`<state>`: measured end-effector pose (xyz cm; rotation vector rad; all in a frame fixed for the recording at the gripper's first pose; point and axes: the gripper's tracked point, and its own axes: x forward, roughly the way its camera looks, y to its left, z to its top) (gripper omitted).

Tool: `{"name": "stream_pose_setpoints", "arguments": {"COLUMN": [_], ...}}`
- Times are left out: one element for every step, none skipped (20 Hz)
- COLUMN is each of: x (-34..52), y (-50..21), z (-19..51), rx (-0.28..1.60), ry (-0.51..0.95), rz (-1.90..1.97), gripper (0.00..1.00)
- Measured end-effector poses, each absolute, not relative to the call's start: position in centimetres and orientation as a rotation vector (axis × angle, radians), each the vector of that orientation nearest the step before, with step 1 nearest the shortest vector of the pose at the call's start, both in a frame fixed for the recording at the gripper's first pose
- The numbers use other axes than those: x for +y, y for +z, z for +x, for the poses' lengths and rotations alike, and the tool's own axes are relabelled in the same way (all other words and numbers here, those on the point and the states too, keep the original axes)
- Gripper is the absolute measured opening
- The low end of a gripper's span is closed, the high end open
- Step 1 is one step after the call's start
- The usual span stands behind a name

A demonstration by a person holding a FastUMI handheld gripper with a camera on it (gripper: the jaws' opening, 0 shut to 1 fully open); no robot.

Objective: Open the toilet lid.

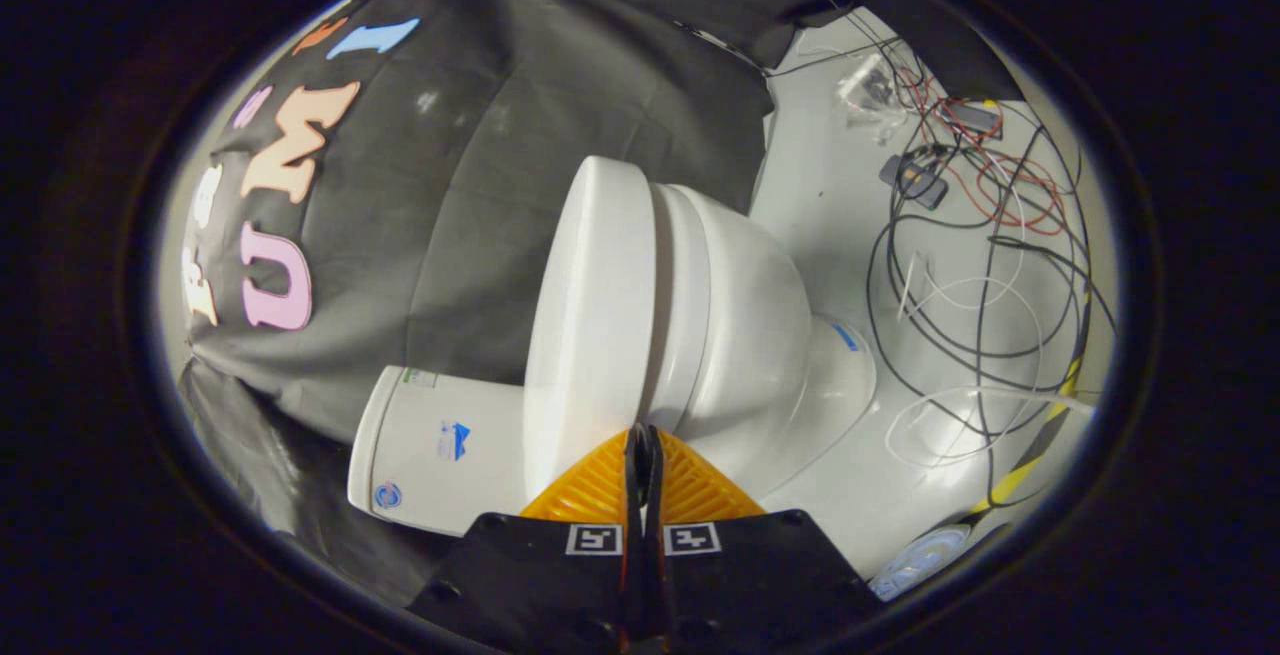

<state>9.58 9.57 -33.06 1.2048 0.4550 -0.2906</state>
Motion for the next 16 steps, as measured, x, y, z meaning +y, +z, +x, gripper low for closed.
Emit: {"name": "stream_pose_setpoints", "arguments": {"x": [9.5, 9.5, 9.5, 9.6, 9.6, 9.5, 9.5, 9.5, 9.2, 9.3, 9.3, 9.5, 9.6, 9.6, 9.8, 9.9], "y": [-32.8, -32.3, -31.8, -31.3, -30.9, -30.6, -30.2, -29.8, -29.2, -28.6, -28.1, -27.5, -27.0, -26.3, -25.7, -25.2], "z": [9.6, 9.9, 10.1, 10.0, 10.0, 10.1, 10.1, 10.2, 10.4, 10.5, 10.7, 10.7, 10.8, 10.9, 11.1, 11.0], "rx": [0.467, 0.474, 0.477, 0.485, 0.492, 0.501, 0.510, 0.516, 0.514, 0.519, 0.519, 0.525, 0.524, 0.518, 0.513, 0.508], "ry": [-0.298, -0.302, -0.307, -0.307, -0.313, -0.323, -0.334, -0.346, -0.359, -0.366, -0.374, -0.375, -0.379, -0.380, -0.379, -0.384], "rz": [1.187, 1.176, 1.169, 1.157, 1.144, 1.129, 1.110, 1.091, 1.070, 1.054, 1.040, 1.025, 1.019, 1.027, 1.036, 1.043], "gripper": [0.01, 0.01, 0.01, 0.01, 0.01, 0.01, 0.01, 0.01, 0.01, 0.01, 0.01, 0.01, 0.01, 0.01, 0.01, 0.01]}}
